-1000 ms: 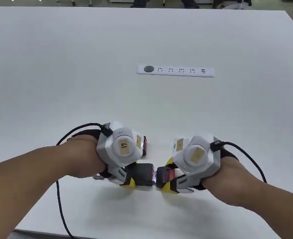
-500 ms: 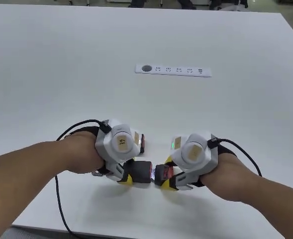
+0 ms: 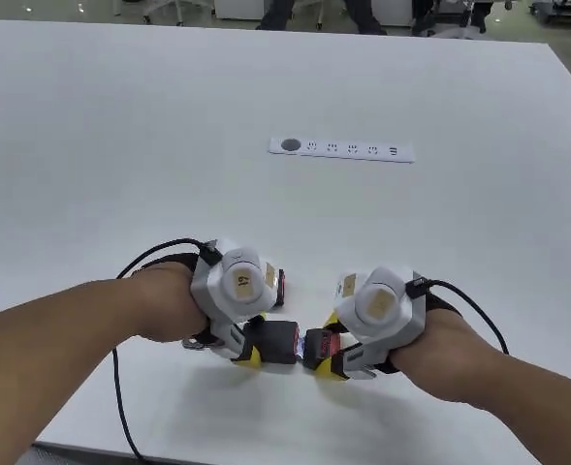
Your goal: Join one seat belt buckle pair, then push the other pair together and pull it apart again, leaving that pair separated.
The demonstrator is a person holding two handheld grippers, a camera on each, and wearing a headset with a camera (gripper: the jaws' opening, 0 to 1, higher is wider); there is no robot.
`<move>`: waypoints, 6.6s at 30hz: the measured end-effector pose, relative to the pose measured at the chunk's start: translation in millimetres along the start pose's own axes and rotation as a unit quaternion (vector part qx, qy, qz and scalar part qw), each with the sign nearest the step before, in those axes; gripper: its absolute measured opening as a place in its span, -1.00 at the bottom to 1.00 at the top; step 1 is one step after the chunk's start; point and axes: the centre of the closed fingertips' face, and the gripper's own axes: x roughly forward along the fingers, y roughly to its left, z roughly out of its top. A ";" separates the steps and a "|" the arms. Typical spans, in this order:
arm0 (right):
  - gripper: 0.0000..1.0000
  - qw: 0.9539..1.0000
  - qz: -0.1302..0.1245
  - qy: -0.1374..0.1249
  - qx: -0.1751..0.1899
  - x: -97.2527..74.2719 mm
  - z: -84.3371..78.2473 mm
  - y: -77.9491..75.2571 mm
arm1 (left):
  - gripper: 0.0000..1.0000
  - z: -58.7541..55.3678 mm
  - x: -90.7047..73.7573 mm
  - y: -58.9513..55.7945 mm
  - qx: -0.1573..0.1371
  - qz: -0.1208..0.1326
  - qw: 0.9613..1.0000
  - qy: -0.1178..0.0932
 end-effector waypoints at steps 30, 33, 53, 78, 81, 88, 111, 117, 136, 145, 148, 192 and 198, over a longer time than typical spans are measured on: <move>-0.29 0.999 -0.030 -0.025 -0.012 -50.4 2.9 -19.2 | -0.25 30.4 -67.9 44.0 -0.088 0.080 0.987 -0.110; -0.29 0.999 -0.044 -0.017 -0.007 -59.4 -8.5 -32.4 | -0.27 21.5 -63.7 56.1 -0.074 0.082 0.989 -0.094; -0.27 0.995 -0.085 0.032 0.036 -84.9 -87.4 -94.3 | -0.17 -6.0 -31.7 79.6 -0.060 0.060 0.995 -0.047; -0.35 0.998 -0.033 0.056 0.001 -67.0 -103.3 -93.4 | -0.32 -9.8 -5.9 86.1 0.007 0.023 0.999 -0.029; -0.35 0.998 -0.032 0.055 0.001 -67.9 -102.3 -92.8 | -0.33 -10.1 -6.6 86.0 0.010 0.025 0.999 -0.029; -0.35 0.998 -0.035 0.056 0.000 -63.9 -97.7 -92.6 | -0.33 -10.8 -6.8 86.1 0.009 0.027 0.999 -0.023; -0.36 0.999 -0.029 0.009 -0.017 -6.4 -13.7 -81.0 | -0.33 -9.9 -4.8 85.4 0.013 0.019 0.999 -0.024; -0.36 0.999 -0.029 0.006 -0.027 3.0 1.2 -81.4 | -0.34 -11.0 -4.6 86.3 0.013 0.021 0.999 -0.025; -0.36 0.997 -0.035 0.007 -0.065 8.2 9.5 -84.4 | -0.33 -12.1 -2.9 87.5 0.015 0.019 1.000 -0.019; -0.37 0.999 -0.016 -0.016 -0.036 13.3 15.7 -82.0 | -0.34 -10.8 -2.7 87.2 0.025 0.014 0.999 -0.023; -0.38 0.999 -0.014 -0.019 -0.031 13.3 15.0 -83.1 | -0.34 -11.8 -2.5 87.8 0.026 0.012 0.999 -0.023; -0.39 0.999 -0.012 -0.015 -0.034 18.1 25.7 -81.3 | -0.36 -11.6 -5.1 86.1 0.013 0.015 0.999 -0.041; -0.38 0.999 -0.008 -0.016 -0.029 14.0 19.0 -81.4 | -0.35 -13.4 -3.7 88.9 0.016 0.011 0.999 -0.040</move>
